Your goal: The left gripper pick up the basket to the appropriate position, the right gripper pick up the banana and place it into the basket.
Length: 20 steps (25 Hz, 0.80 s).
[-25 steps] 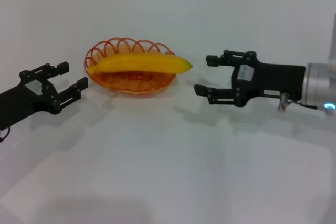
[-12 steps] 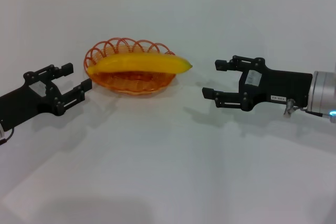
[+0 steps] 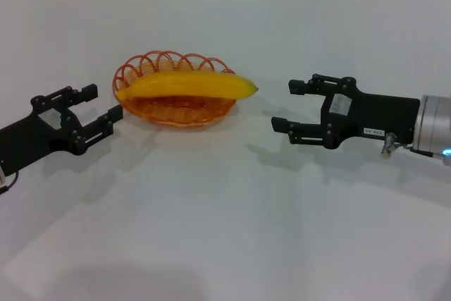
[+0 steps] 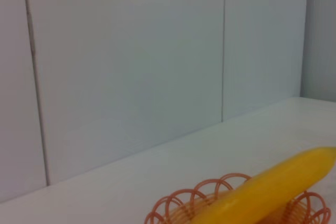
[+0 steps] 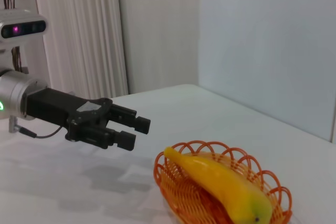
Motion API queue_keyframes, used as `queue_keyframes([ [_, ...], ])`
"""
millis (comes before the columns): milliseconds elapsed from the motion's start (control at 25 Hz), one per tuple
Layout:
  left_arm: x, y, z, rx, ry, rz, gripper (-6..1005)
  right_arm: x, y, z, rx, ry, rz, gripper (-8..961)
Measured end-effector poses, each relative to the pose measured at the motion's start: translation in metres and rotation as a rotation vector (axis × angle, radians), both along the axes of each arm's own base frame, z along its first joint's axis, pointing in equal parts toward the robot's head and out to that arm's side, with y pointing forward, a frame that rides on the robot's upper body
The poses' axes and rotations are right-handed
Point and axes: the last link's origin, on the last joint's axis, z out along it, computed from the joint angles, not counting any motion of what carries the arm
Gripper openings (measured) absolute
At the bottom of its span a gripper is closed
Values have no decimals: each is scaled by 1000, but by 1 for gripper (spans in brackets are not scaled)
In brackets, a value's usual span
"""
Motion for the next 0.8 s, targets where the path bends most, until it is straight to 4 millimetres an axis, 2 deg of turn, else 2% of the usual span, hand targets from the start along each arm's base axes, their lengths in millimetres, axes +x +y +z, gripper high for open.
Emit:
queue_keyframes([
  [800, 0, -3, -1, 8, -6, -11, 616, 1, -1, 0, 2, 5, -4, 796],
])
